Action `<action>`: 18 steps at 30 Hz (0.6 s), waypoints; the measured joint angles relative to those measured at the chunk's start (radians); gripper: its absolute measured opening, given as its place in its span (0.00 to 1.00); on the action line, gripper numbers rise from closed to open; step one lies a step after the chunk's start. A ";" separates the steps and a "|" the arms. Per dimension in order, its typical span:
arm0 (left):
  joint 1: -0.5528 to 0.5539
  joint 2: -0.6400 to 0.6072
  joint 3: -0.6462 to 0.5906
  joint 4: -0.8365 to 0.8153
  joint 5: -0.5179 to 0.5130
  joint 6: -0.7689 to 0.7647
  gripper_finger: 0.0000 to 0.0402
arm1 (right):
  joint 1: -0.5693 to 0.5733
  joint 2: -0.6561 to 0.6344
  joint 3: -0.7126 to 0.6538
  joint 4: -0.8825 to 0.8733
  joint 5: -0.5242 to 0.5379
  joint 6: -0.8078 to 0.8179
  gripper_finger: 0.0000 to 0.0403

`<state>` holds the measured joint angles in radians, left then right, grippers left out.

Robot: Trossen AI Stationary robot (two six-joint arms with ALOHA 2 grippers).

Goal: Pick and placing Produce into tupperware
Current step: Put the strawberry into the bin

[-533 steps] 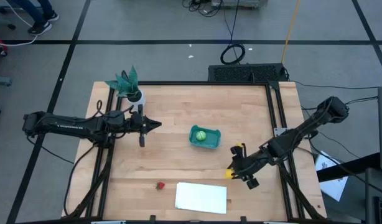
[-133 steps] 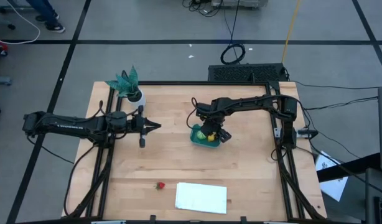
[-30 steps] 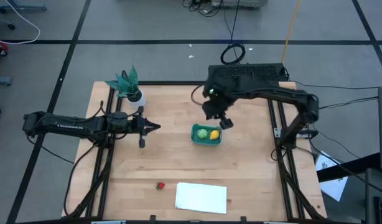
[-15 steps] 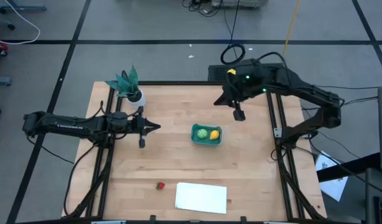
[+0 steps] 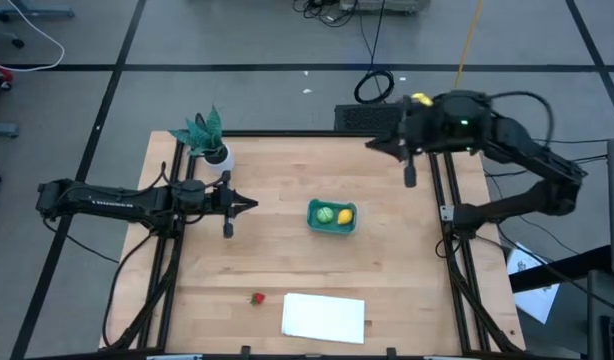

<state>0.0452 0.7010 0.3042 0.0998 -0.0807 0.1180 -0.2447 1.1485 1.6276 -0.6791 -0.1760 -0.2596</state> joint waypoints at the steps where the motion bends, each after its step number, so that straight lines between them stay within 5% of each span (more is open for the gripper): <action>1: 0.000 0.000 0.000 0.000 0.000 0.000 0.06 | 0.000 -0.024 -0.026 0.023 0.035 0.013 0.00; 6: 0.000 0.000 0.000 0.000 0.000 -0.001 0.06 | 0.000 -0.144 -0.185 0.109 0.155 0.056 0.00; 12: 0.000 0.000 0.000 0.000 0.000 0.000 0.06 | 0.000 -0.266 -0.389 0.231 0.146 0.088 0.00; 18: 0.000 0.000 0.000 0.001 0.000 0.000 0.06 | 0.000 -0.353 -0.618 0.508 -0.008 0.189 0.00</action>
<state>0.0455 0.7013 0.3042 0.1005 -0.0807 0.1184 -0.2447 0.7954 1.0092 -0.1711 -0.1838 -0.0708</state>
